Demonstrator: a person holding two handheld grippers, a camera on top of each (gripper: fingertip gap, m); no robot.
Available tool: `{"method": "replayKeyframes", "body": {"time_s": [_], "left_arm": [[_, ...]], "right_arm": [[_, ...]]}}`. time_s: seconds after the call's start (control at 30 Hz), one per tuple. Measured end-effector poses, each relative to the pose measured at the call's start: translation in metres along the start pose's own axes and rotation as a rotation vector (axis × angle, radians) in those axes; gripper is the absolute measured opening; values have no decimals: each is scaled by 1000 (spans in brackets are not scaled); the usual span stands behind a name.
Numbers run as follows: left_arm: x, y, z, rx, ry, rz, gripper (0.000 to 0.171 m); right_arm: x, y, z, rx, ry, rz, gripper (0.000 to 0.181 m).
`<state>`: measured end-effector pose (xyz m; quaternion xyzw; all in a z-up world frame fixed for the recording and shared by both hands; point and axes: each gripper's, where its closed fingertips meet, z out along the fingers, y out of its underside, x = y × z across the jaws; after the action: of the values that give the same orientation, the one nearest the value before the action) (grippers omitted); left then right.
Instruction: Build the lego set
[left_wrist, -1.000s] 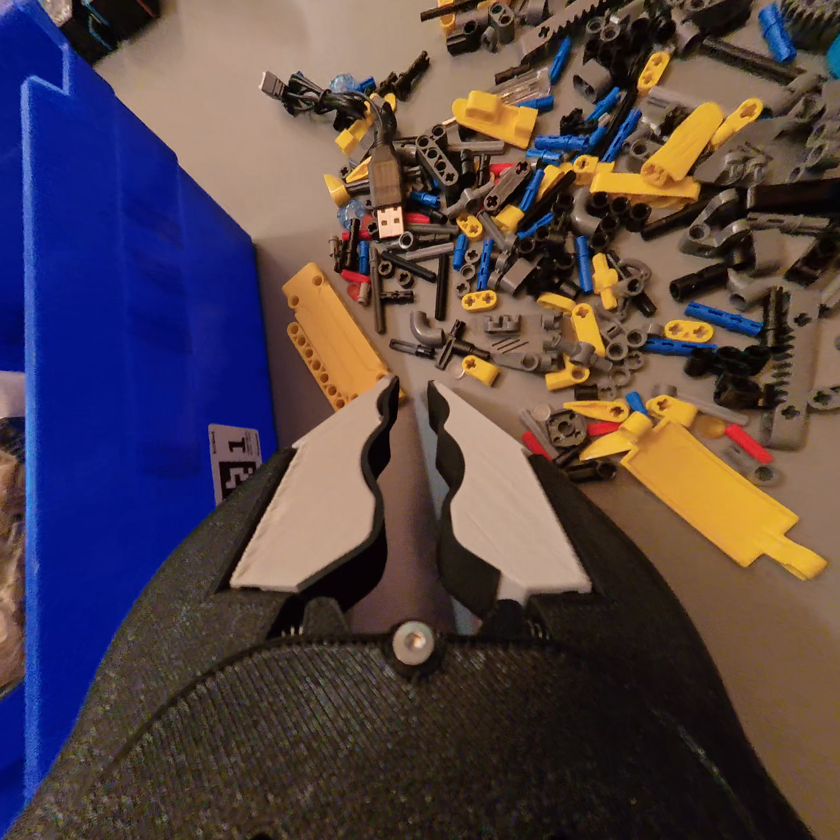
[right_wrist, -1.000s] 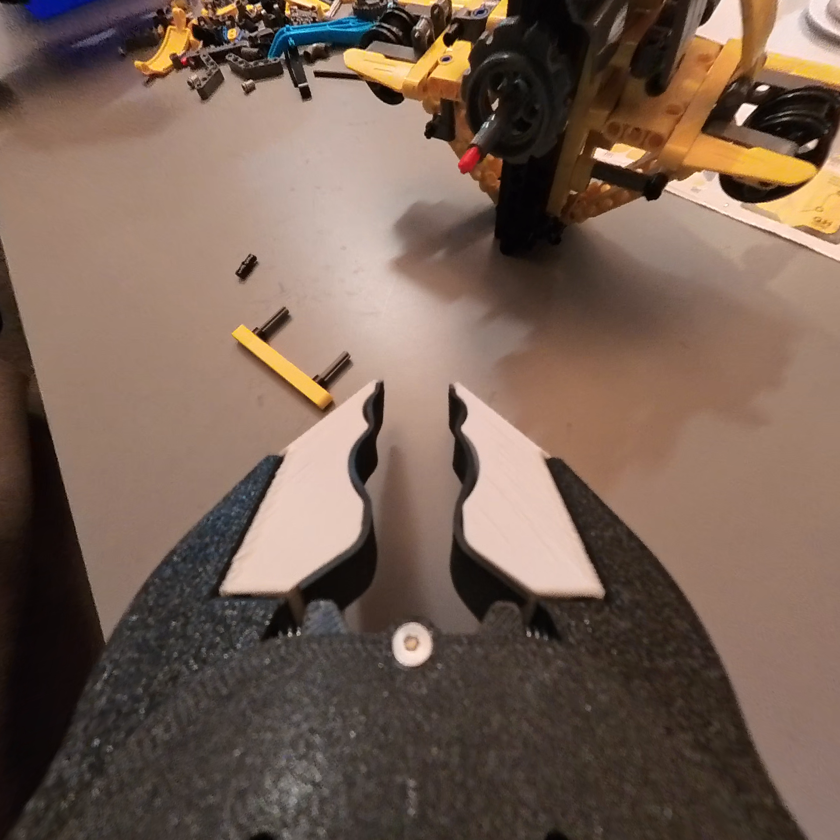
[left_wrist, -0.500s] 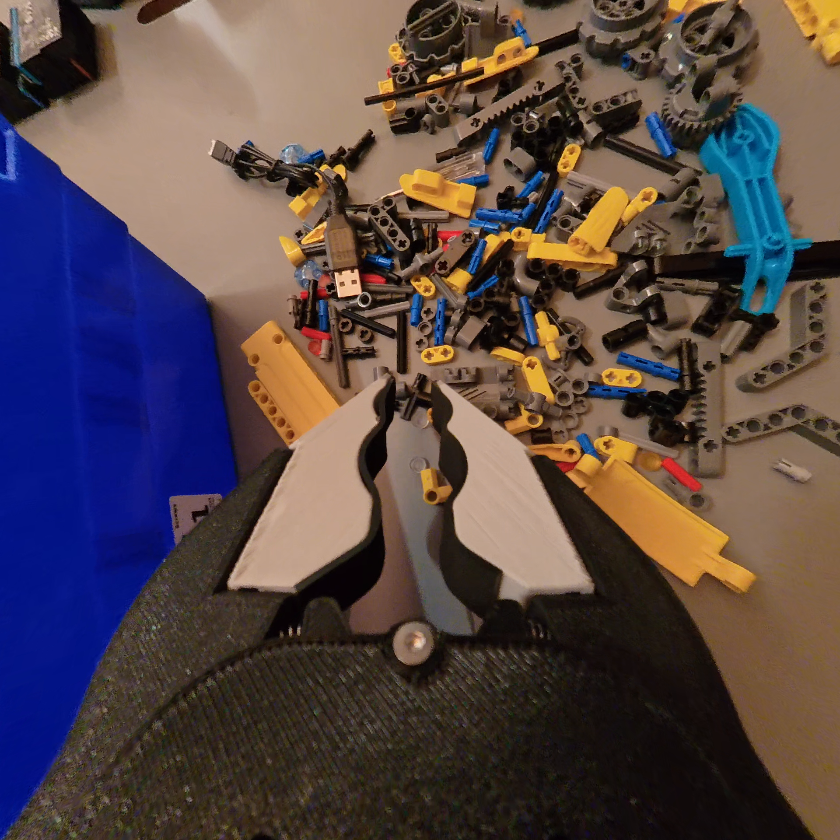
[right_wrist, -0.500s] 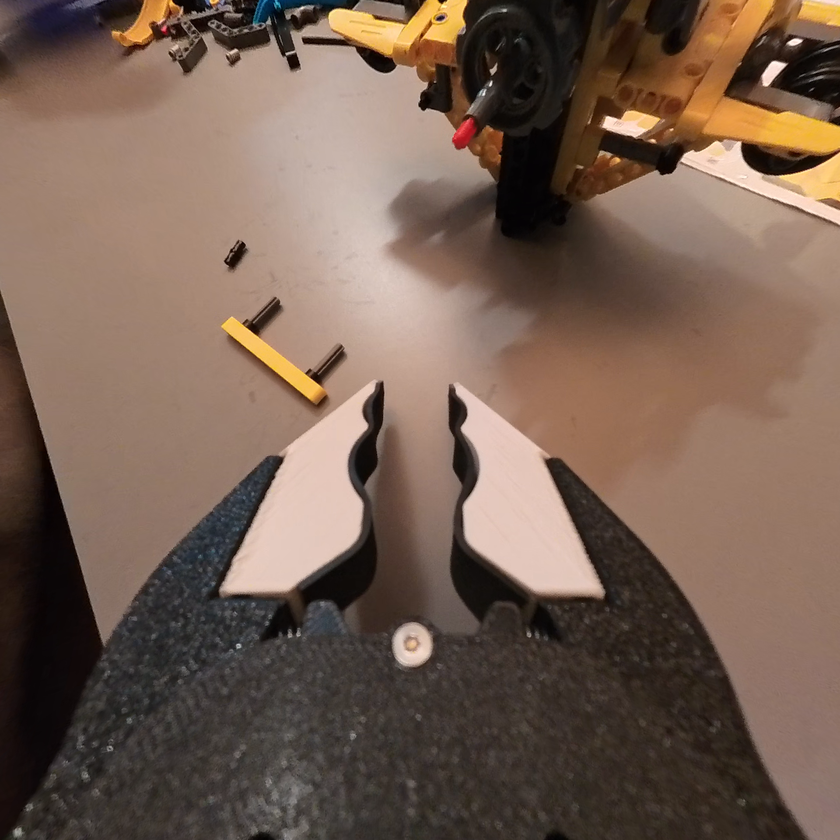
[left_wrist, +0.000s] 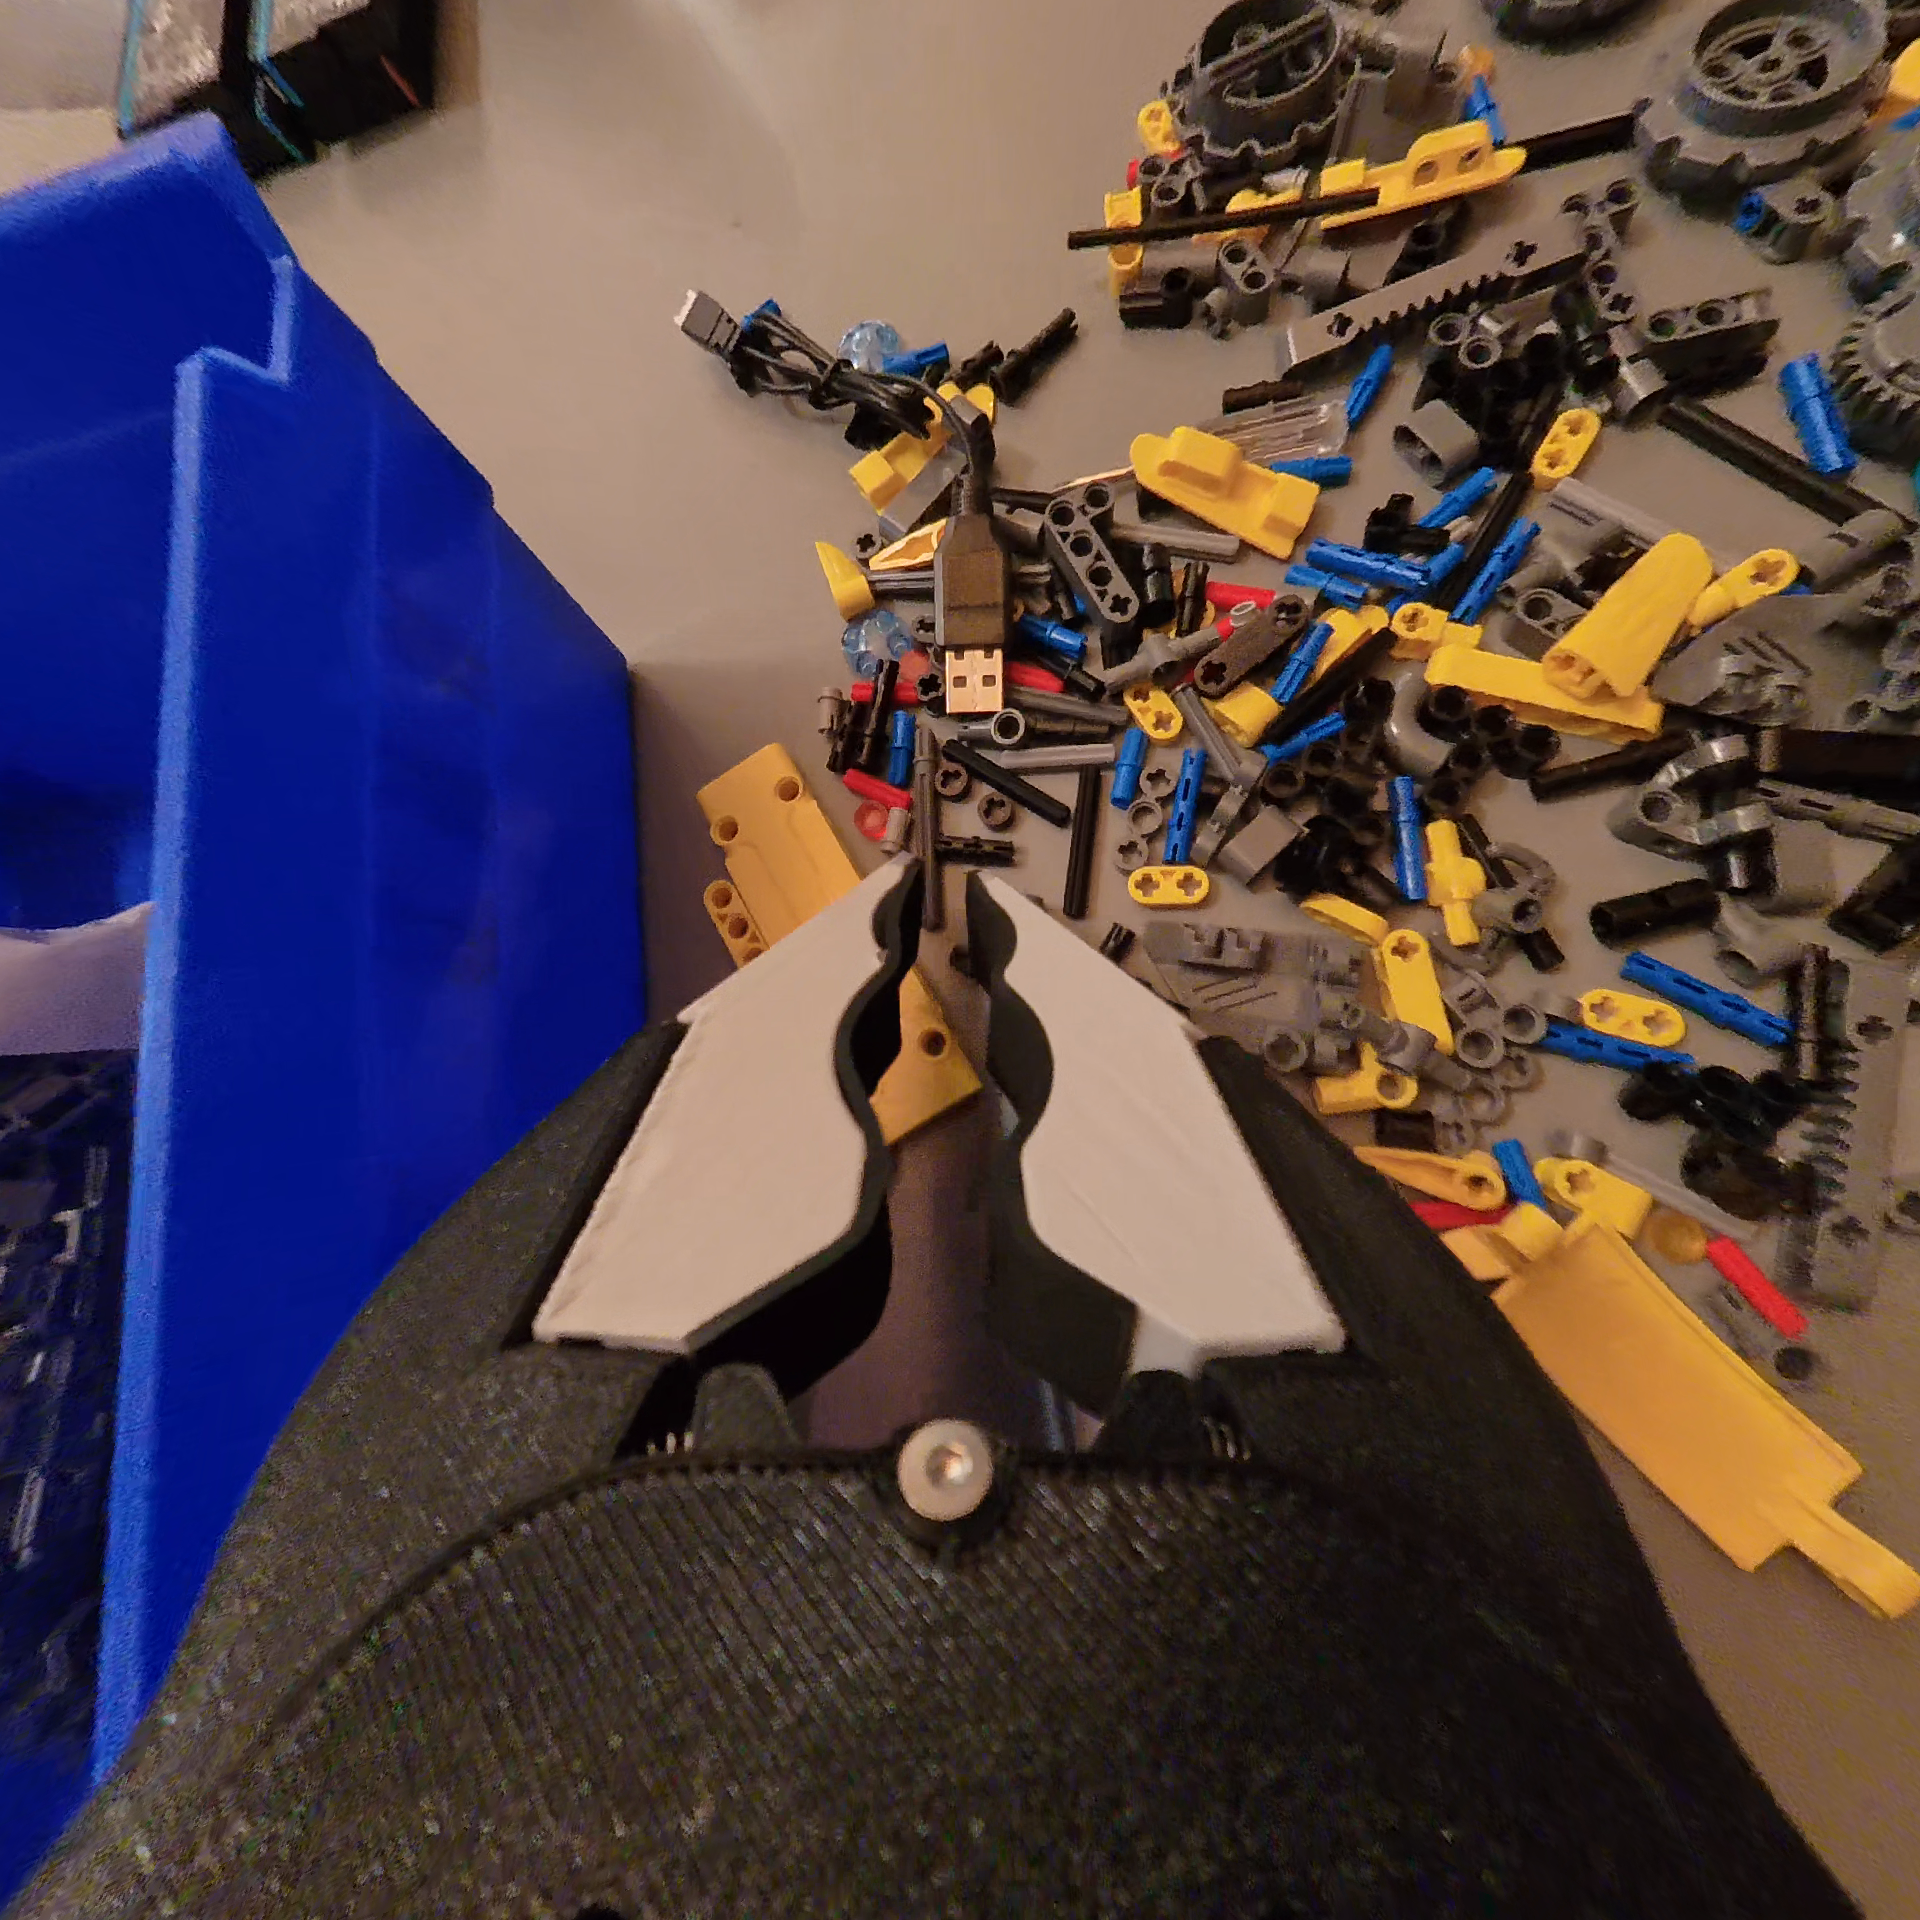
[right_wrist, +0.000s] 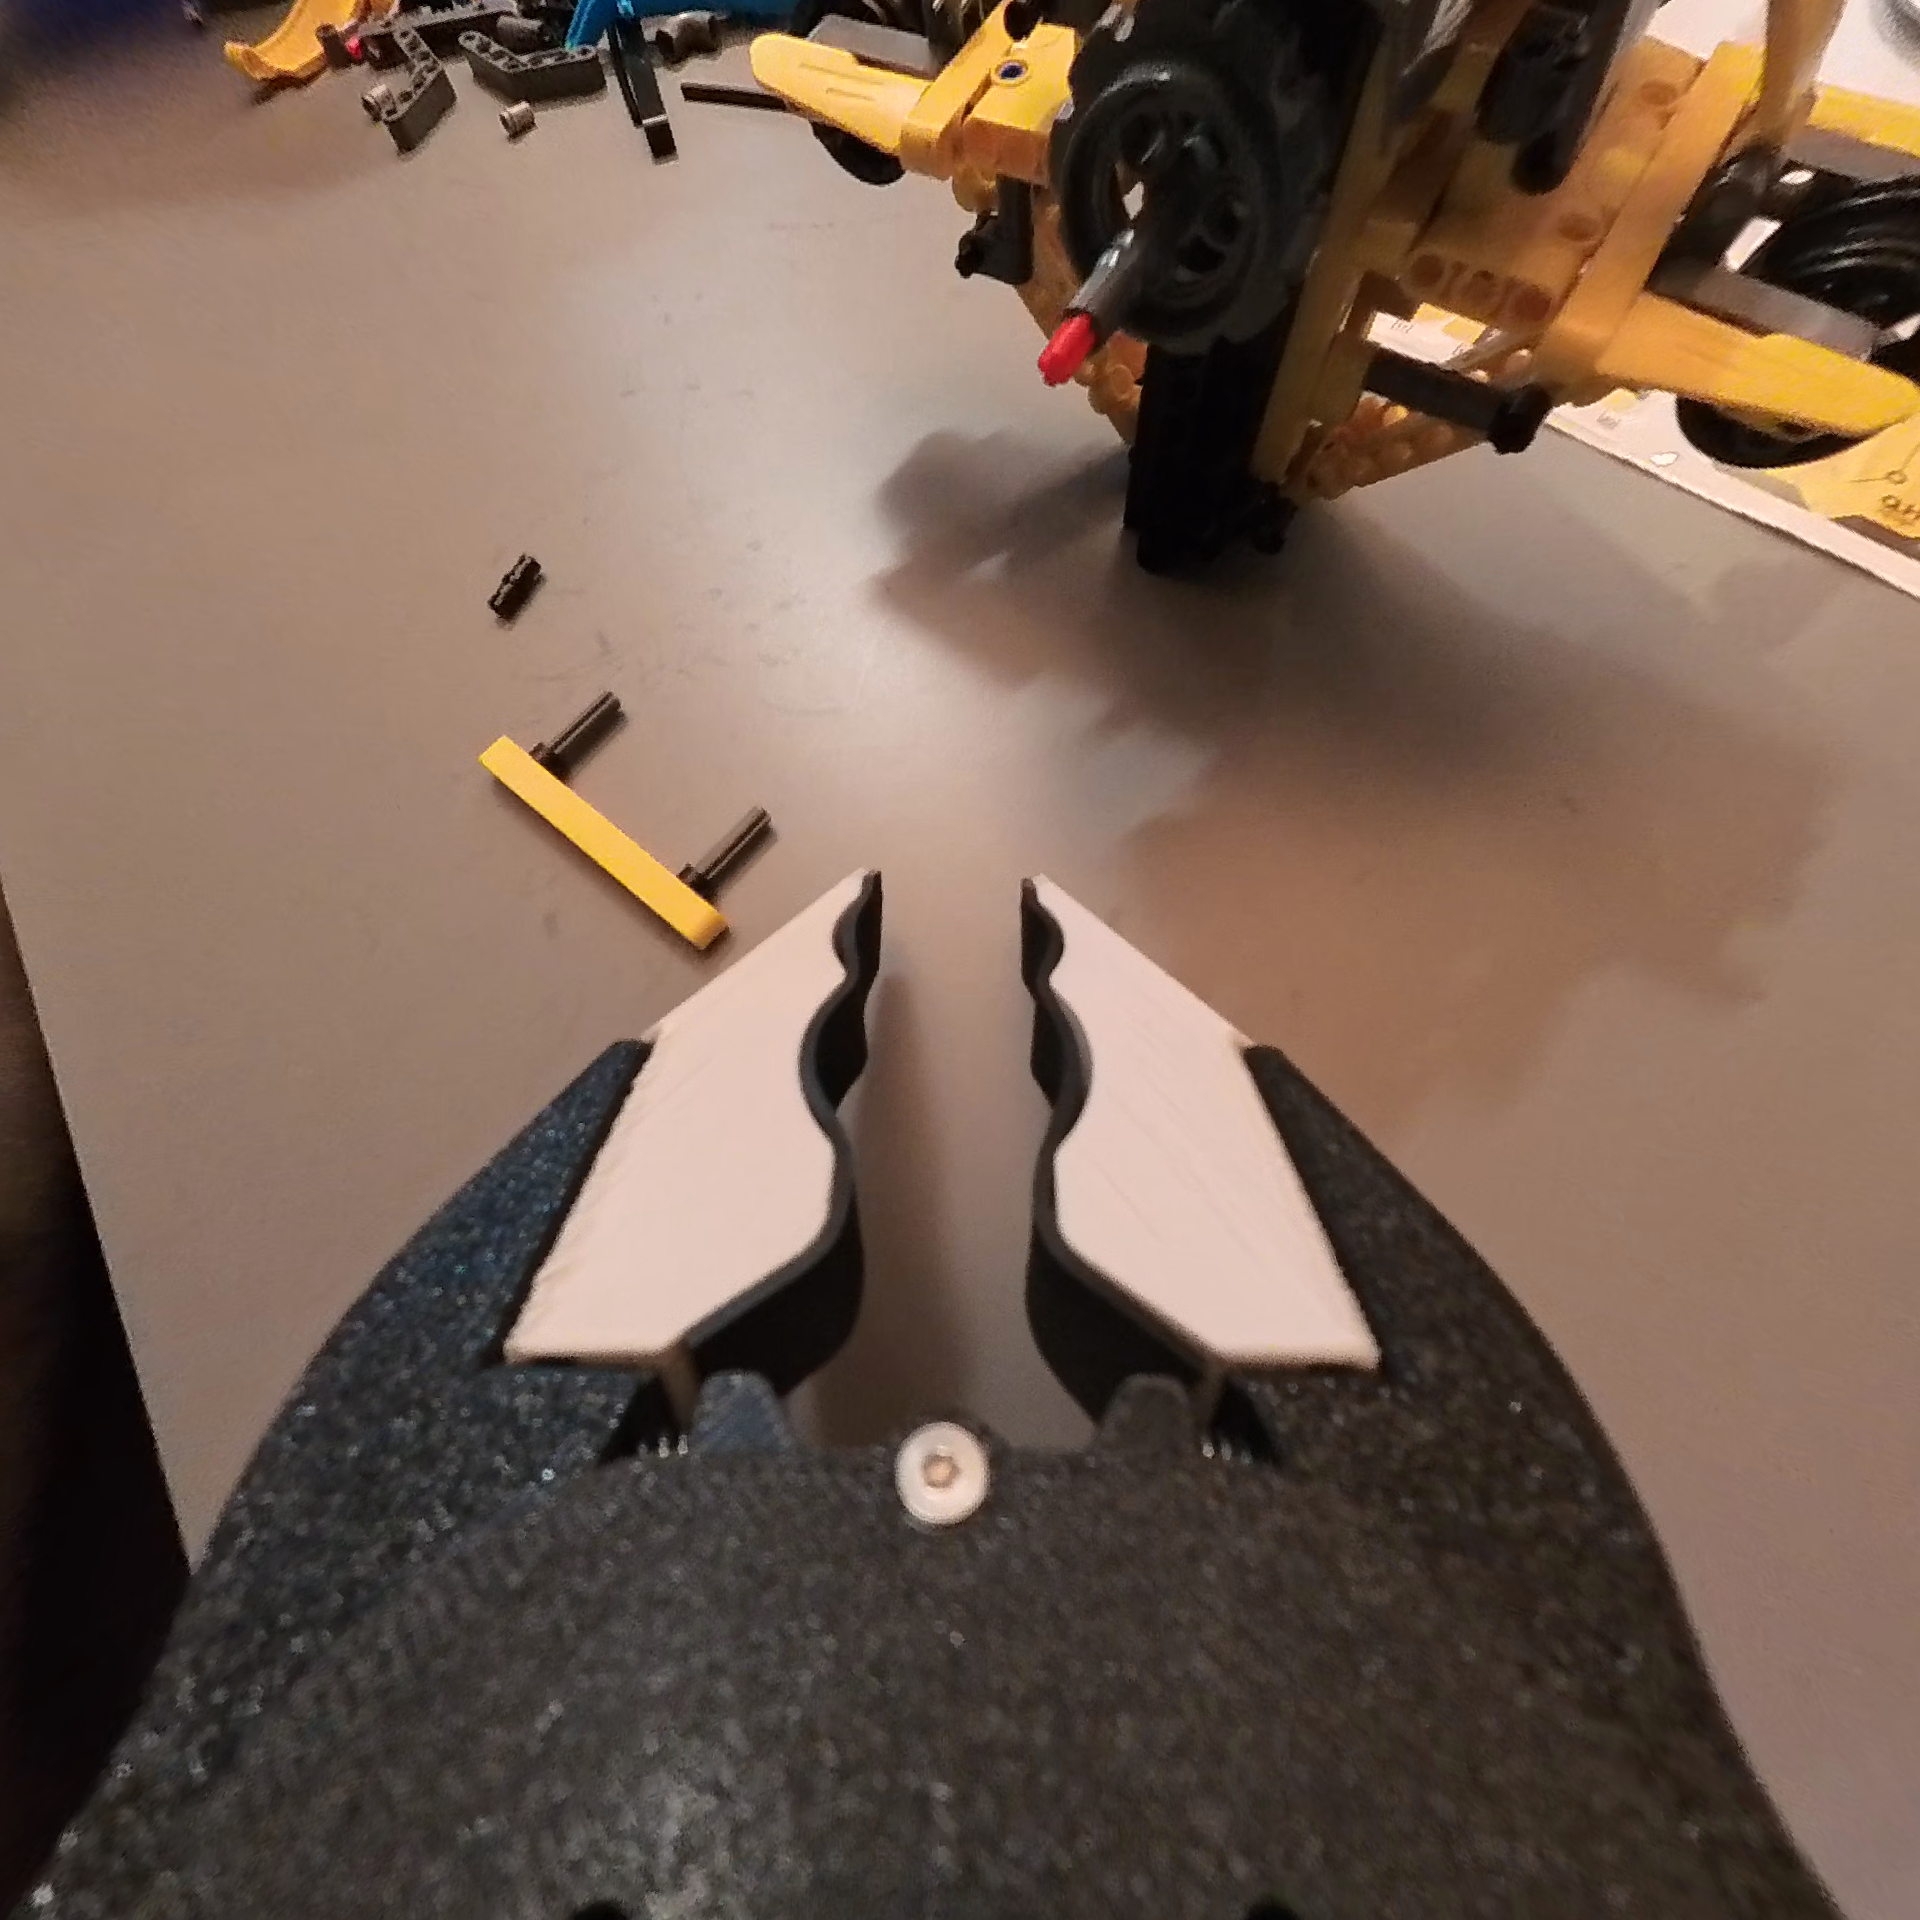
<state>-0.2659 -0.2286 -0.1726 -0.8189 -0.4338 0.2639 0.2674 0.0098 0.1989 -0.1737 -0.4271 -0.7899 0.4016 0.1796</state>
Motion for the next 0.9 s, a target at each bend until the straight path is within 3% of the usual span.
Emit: {"method": "replayKeyframes", "body": {"time_s": [0.17, 0.33, 0.5, 0.9], "left_arm": [[-6, 4, 9, -49, 9, -99, 20], [5, -10, 6, 5, 103, -146, 12], [9, -2, 8, -32, 73, -87, 0], [1, 1, 19, -26, 46, -164, 8]], "right_arm": [[2, -2, -1, 13, 11, 5, 25], [7, -2, -1, 15, 30, 28, 25], [7, -3, -2, 20, 28, 29, 25], [6, -4, -3, 31, 4, 40, 25]]}}
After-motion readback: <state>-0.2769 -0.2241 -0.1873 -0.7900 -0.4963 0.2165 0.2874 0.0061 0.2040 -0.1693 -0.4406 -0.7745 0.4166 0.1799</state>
